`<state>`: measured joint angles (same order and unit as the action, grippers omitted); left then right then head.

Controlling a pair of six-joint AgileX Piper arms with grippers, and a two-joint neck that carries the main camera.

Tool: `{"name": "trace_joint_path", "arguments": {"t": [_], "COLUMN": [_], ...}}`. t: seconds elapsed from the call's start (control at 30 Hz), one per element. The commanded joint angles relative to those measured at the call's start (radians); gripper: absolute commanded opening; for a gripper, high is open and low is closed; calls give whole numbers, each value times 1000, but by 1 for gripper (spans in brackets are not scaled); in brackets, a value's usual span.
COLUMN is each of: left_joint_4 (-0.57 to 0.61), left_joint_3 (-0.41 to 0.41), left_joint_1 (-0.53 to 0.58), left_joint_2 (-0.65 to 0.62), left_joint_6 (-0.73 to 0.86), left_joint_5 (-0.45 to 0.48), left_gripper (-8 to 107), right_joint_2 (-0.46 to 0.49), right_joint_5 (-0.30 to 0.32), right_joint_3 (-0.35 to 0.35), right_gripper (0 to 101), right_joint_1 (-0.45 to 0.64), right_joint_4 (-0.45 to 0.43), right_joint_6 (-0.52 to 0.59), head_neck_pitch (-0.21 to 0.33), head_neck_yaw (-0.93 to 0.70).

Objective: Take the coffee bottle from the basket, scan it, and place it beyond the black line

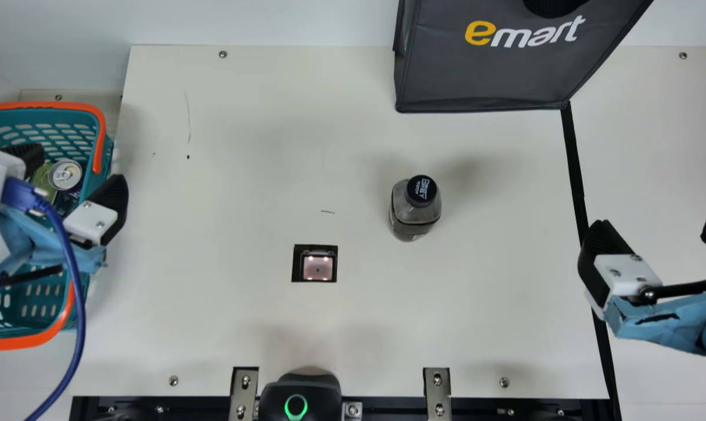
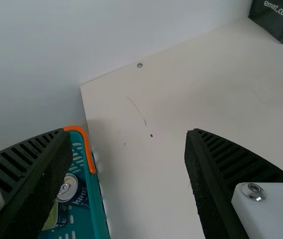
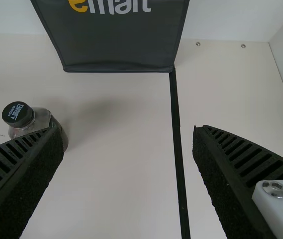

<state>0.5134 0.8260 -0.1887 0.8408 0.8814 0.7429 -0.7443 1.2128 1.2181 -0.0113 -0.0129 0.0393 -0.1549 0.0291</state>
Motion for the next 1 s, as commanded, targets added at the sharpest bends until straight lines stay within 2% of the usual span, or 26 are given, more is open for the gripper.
{"name": "trace_joint_path", "arguments": {"t": [0.0,0.57,0.97], "left_joint_4": [12,27,-74], "left_joint_3": [-9,-66,-73], "left_joint_1": [-10,-60,-81], "left_joint_2": [-10,-77,-94], "left_joint_6": [14,-4,-163], "left_joint_5": [7,12,10], "left_gripper": [90,90,90], "right_joint_2": [0,0,0], "right_joint_5": [0,0,0], "right_joint_3": [0,0,0], "right_gripper": [91,91,91], "right_joint_1": [0,0,0], "right_joint_4": [0,0,0], "right_joint_6": [0,0,0], "head_neck_pitch": [17,17,17], "head_neck_yaw": [-2,-2,-2]}}
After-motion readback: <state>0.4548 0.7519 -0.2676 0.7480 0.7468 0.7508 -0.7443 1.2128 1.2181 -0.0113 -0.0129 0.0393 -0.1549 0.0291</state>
